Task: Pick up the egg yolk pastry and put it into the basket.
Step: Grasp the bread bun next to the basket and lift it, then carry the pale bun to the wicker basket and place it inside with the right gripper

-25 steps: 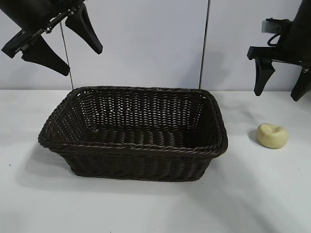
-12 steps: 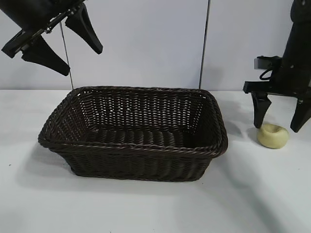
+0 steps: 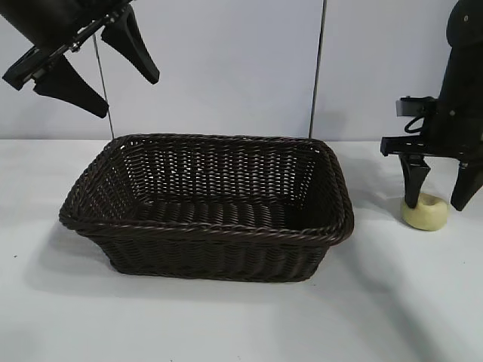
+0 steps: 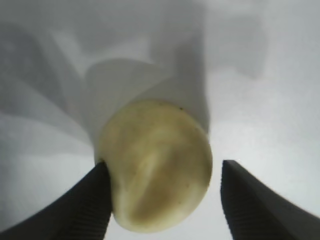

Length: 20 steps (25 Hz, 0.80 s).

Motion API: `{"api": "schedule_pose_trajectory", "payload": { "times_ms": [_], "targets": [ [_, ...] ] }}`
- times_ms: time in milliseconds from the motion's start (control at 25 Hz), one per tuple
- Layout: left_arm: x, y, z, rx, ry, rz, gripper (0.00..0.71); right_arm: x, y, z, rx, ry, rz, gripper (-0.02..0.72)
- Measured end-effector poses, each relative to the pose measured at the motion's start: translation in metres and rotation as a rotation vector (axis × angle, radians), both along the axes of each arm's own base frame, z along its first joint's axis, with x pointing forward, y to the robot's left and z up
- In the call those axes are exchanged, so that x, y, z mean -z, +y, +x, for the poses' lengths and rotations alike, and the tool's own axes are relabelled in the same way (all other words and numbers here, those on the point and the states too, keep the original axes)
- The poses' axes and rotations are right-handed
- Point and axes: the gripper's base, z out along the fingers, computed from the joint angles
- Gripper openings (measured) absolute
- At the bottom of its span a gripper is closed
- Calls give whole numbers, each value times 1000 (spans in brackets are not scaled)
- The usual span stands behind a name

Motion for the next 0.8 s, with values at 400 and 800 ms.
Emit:
{"api": "schedule_pose_trajectory", "payload": {
  "times_ms": [400,800],
  "targets": [
    [0,0,0,1,-1,0,540,-11,2,-2,-28,-9,24,26],
    [0,0,0,1,0,0,540,-118,13,-25,-46,-252,125,24]
  ]
}}
